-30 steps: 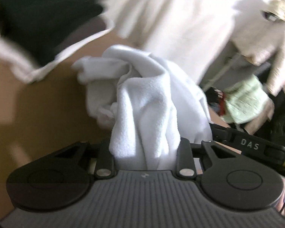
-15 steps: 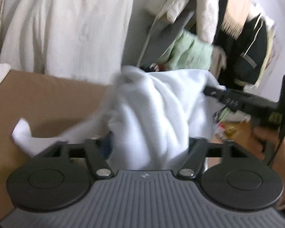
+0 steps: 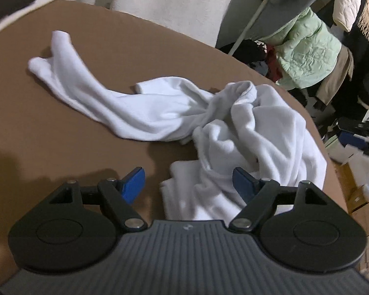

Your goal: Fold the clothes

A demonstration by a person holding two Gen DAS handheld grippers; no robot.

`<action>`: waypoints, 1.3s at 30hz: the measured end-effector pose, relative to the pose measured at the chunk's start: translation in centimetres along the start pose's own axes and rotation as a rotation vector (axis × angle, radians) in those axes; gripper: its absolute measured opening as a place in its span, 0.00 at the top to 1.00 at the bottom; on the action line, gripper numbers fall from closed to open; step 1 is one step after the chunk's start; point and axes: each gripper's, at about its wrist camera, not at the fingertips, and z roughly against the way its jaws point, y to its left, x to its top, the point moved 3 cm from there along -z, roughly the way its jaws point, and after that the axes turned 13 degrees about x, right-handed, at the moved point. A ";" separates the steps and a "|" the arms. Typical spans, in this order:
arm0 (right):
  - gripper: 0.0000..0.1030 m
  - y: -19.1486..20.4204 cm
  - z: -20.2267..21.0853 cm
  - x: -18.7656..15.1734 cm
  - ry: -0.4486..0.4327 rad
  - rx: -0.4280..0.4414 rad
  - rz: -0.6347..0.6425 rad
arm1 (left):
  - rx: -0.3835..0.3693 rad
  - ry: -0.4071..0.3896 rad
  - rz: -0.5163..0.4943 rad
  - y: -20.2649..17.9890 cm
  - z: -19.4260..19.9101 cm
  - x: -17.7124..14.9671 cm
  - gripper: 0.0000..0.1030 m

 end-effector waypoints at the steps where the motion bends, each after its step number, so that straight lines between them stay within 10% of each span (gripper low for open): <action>1: 0.21 0.4 -0.5 -0.6 0.025 0.056 -0.035 | -0.015 0.006 0.007 -0.3 -0.4 -0.1 0.24; 4: 0.21 0.8 -2.6 -2.1 0.124 0.188 -0.140 | -0.102 0.033 0.042 -0.9 -1.5 -0.5 0.39; 6: 0.20 1.2 -4.0 -3.0 0.184 0.236 -0.184 | -0.158 0.059 0.019 -1.7 -2.0 -0.9 0.76; 12: 0.15 1.1 -7.4 -4.2 0.206 0.105 -0.168 | -0.276 0.046 -0.139 -5.8 -1.0 -2.9 0.77; 13: 0.26 1.0 -7.9 -4.4 0.214 0.098 -0.147 | -0.298 0.057 -0.134 -6.2 -0.9 -3.2 0.77; 15: 0.80 1.0 -8.6 -4.3 0.227 0.079 -0.097 | -0.285 0.044 -0.154 -6.5 -0.6 -3.4 0.77; 17: 0.85 1.3 -8.3 -3.8 0.189 -0.041 0.035 | -0.261 0.009 -0.172 -6.0 0.4 -3.3 0.76; 20: 0.85 1.6 -6.3 -2.5 0.084 -0.250 0.256 | -0.197 -0.063 -0.167 -4.2 1.9 -2.4 0.61; 23: 0.85 -0.6 -4.4 -1.1 0.022 -0.293 0.187 | -0.113 -0.145 -0.137 -1.5 3.4 -1.0 0.38; 29: 0.83 -5.5 -6.5 -1.6 0.131 -0.473 0.212 | -0.016 -0.102 0.012 4.3 1.5 1.2 0.36; 35: 0.62 -6.6 -4.2 -0.8 0.061 -0.368 -0.024 | -0.090 -0.051 0.096 3.6 -0.6 1.6 0.36; 39: 0.44 -8.8 -1.3 -2.4 0.027 -0.144 -0.309 | -0.147 -0.039 0.114 2.0 -1.6 1.8 0.33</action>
